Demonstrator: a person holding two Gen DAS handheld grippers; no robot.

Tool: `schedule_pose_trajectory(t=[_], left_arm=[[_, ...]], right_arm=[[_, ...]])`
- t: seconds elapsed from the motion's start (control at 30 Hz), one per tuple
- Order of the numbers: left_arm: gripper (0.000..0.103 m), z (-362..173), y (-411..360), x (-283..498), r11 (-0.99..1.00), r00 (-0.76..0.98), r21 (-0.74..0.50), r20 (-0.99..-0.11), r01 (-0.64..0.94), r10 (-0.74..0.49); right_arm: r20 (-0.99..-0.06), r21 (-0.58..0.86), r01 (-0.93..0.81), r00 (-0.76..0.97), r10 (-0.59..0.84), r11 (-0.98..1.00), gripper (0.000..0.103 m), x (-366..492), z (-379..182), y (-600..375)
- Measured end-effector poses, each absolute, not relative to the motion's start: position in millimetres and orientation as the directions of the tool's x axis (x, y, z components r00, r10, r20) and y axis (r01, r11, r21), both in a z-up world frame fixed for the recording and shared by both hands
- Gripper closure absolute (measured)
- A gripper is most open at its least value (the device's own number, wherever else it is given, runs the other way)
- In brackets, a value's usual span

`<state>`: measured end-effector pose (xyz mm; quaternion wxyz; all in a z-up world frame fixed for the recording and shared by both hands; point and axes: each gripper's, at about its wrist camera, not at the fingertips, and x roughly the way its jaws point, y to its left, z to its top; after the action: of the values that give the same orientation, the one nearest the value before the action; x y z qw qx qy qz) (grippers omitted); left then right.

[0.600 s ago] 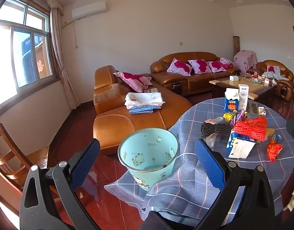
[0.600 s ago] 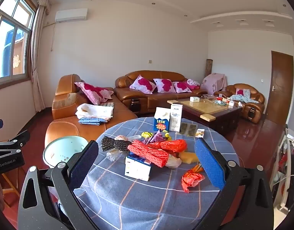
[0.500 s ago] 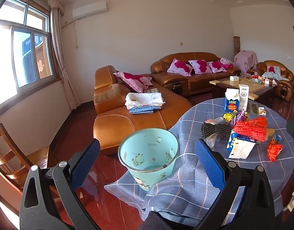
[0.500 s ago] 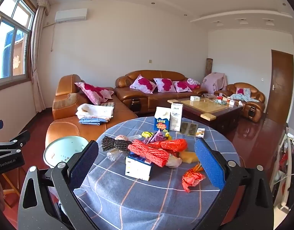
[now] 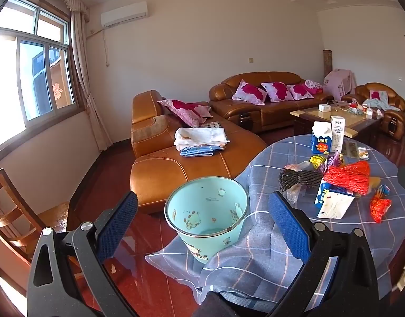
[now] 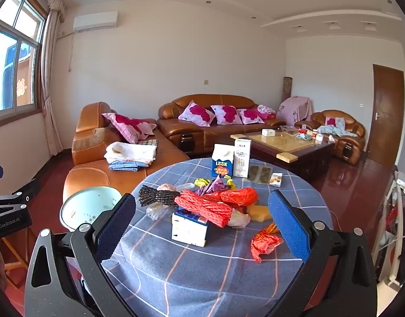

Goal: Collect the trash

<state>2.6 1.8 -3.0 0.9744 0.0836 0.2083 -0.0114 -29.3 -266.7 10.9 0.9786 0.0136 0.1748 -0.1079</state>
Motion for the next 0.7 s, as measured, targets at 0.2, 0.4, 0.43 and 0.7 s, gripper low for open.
schedule_pose_trajectory(t=[0.2, 0.4, 0.43, 0.7], left_arm=[[0.006, -3.9, 1.9, 3.3, 0.985, 0.912, 0.164, -0.410, 0.057, 0.016], [0.006, -4.8, 2.6, 3.5, 0.985, 0.913, 0.166, -0.407, 0.056, 0.017], [0.006, -4.8, 2.6, 3.5, 0.985, 0.913, 0.165, -0.408, 0.056, 0.016], [0.006, -5.0, 3.9, 3.8, 0.985, 0.913, 0.164, -0.407, 0.053, 0.019]], right_arm=[[-0.347, -0.011, 0.220, 0.914, -0.210, 0.975, 0.005, -28.5, 10.4, -267.9], [-0.349, -0.009, 0.220, 0.914, -0.209, 0.975, 0.005, -29.5, 9.7, -269.0], [-0.349, -0.010, 0.220, 0.914, -0.209, 0.976, 0.005, -29.4, 9.5, -268.7], [-0.350, -0.008, 0.220, 0.913, -0.209, 0.976, 0.005, -29.7, 9.4, -269.4]])
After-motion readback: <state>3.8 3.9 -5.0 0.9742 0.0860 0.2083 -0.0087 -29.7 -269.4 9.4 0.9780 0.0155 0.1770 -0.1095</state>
